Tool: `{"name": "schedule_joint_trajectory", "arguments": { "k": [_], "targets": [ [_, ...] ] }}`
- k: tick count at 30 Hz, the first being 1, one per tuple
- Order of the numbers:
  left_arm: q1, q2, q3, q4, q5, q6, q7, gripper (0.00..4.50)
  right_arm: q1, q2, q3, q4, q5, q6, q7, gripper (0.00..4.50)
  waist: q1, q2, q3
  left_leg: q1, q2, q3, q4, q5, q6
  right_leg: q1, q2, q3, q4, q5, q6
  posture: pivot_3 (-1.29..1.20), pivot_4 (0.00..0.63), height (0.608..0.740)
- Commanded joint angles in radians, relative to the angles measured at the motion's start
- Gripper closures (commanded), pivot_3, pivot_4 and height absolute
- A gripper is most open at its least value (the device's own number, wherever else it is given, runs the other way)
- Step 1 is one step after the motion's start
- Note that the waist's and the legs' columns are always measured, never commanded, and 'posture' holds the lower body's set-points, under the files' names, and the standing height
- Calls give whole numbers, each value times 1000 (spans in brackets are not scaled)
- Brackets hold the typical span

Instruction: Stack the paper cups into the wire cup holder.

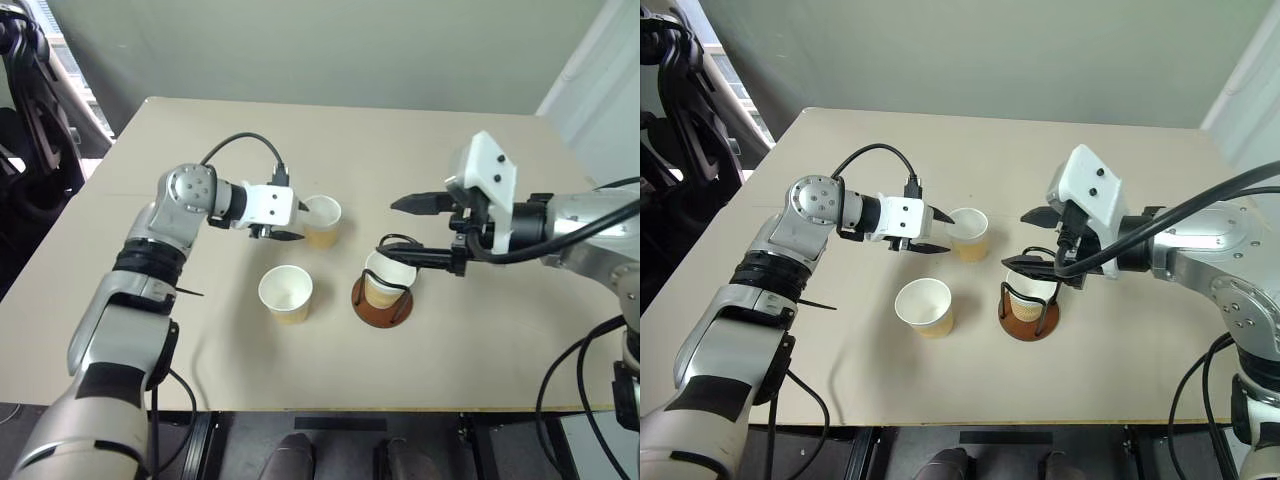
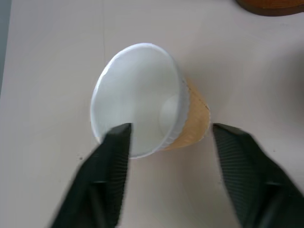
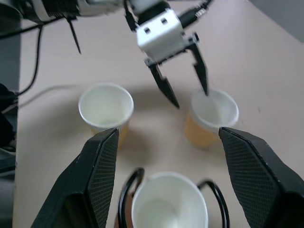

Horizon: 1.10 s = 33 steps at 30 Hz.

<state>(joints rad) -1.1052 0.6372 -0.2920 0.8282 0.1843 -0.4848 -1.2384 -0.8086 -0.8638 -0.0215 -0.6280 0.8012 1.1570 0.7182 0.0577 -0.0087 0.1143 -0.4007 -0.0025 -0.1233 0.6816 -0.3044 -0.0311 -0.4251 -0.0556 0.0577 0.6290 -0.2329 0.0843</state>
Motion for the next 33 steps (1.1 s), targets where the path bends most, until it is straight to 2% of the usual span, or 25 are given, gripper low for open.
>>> {"name": "schedule_joint_trajectory", "arguments": {
  "k": [1,4,5,15,24,33],
  "targets": [
    [-1,-7,10,20,-16,-22,-11,3160,3,-26,-53,-13,5,-24,-2,1120,0,0,0,0,0,0,0,0,0,0,0,0,0,0,0,0,150,740],
    [-9,-9,10,46,-13,-29,-15,4339,12,-32,-59,-11,7,-26,-7,1120,0,0,0,0,0,0,0,0,0,0,0,0,0,0,0,0,150,740],
    [-11,-11,13,53,-16,-24,-17,4462,17,-36,-62,-11,7,-25,-6,1120,0,0,0,0,0,0,0,0,0,0,0,0,0,0,0,0,150,740],
    [-27,-14,49,67,-82,52,-105,4462,89,-94,-88,-10,13,-33,24,1120,1,0,0,0,0,0,1,0,0,0,0,0,1,0,0,0,150,740],
    [-76,-40,107,-79,-243,291,-268,4462,183,-167,-92,-13,-5,-81,73,1120,4,0,0,-3,0,0,2,0,0,0,0,0,2,0,1,0,150,740],
    [-121,-42,107,-162,-269,378,-309,4462,206,-181,-92,-13,-6,-102,66,1120,2,0,0,-2,0,1,2,0,0,0,0,0,3,0,1,0,150,740]
  ]
}}
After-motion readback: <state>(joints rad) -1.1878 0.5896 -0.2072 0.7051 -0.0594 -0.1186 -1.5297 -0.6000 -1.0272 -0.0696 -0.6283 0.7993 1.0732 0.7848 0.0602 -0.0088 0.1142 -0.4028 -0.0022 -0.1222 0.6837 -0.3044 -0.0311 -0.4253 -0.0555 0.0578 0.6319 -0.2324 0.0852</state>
